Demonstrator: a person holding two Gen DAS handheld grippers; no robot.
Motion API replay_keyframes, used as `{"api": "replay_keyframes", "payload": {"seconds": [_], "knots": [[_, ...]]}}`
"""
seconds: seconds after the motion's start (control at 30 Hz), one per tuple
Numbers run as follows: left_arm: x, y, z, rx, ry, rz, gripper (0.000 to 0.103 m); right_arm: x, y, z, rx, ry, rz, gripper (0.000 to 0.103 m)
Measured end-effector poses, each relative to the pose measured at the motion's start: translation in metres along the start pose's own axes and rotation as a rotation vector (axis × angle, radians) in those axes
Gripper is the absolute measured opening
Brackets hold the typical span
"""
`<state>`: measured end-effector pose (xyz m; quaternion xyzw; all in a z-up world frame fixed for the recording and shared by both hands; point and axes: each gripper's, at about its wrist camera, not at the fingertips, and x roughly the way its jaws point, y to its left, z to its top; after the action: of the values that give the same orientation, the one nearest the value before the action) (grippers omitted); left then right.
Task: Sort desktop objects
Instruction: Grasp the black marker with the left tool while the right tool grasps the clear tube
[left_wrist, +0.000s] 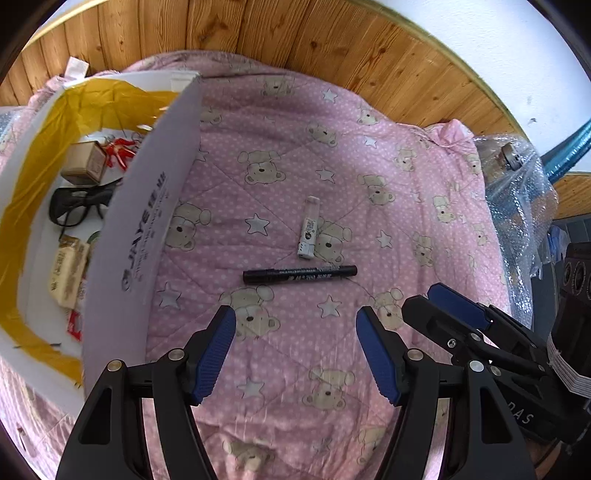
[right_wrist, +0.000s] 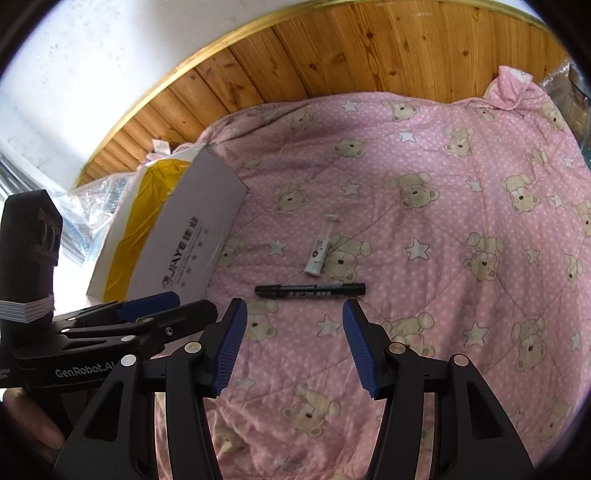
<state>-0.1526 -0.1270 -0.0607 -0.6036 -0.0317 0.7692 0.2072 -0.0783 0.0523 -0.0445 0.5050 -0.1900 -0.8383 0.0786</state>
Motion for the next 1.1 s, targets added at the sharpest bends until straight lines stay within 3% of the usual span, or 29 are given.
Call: {"api": "replay_keyframes", "payload": {"seconds": [0.4, 0.57, 0.77, 1.0, 1.1], "knots": [[0.065, 0.016, 0.028, -0.012, 0.089, -0.017, 0.069, 0.043, -0.023, 0.029, 0.034, 0.068, -0.026, 0.057], [0.087, 0.02, 0.036, -0.019, 0.109, -0.035, 0.069, 0.058, -0.03, 0.033, 0.035, 0.101, -0.031, 0.042], [0.108, 0.023, 0.04, -0.026, 0.129, -0.043, 0.069, 0.069, -0.037, 0.034, 0.014, 0.133, -0.07, 0.038], [0.119, 0.033, 0.033, -0.06, 0.144, -0.047, 0.069, 0.093, -0.045, 0.011, -0.036, 0.271, -0.11, 0.029], [0.119, 0.027, 0.028, -0.049, 0.183, -0.084, 0.069, 0.103, -0.046, 0.012, -0.032, 0.266, -0.109, 0.029]]}}
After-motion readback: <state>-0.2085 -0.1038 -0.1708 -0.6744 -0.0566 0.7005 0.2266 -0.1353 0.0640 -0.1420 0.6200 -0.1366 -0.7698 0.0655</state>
